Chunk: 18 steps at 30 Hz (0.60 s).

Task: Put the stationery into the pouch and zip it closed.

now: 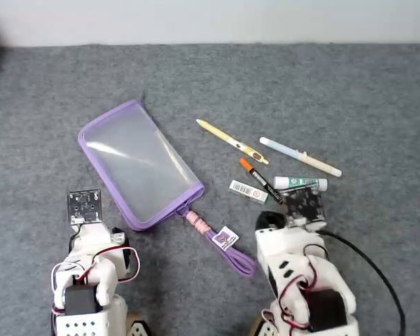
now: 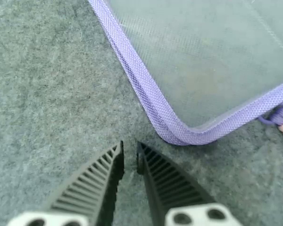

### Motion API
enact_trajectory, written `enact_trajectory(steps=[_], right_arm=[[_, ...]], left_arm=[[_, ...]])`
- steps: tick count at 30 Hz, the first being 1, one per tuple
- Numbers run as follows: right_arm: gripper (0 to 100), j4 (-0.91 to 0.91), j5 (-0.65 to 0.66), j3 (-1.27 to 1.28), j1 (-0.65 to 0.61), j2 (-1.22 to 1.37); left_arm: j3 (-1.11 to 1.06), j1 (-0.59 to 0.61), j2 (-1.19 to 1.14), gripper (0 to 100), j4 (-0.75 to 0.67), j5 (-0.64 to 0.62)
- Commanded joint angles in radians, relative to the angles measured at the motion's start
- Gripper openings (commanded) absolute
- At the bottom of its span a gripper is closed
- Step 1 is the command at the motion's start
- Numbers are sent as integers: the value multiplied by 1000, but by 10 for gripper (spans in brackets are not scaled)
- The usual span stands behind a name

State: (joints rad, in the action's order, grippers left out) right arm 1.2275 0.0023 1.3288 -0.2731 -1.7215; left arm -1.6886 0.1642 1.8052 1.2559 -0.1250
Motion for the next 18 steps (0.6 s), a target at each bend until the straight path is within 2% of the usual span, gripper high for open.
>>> enact_trajectory(steps=[1,8,15,18], right_arm=[[8,-24,-9,-146,-50,211],[11,-24,3,-488,-54,816],[12,-19,348,-729,-170,1287],[12,-21,384,-806,-231,1423]], left_arm=[[5,2,14,51,2,-9],[5,2,14,51,2,-9],[5,2,14,51,2,-9],[5,2,14,51,2,-9]])
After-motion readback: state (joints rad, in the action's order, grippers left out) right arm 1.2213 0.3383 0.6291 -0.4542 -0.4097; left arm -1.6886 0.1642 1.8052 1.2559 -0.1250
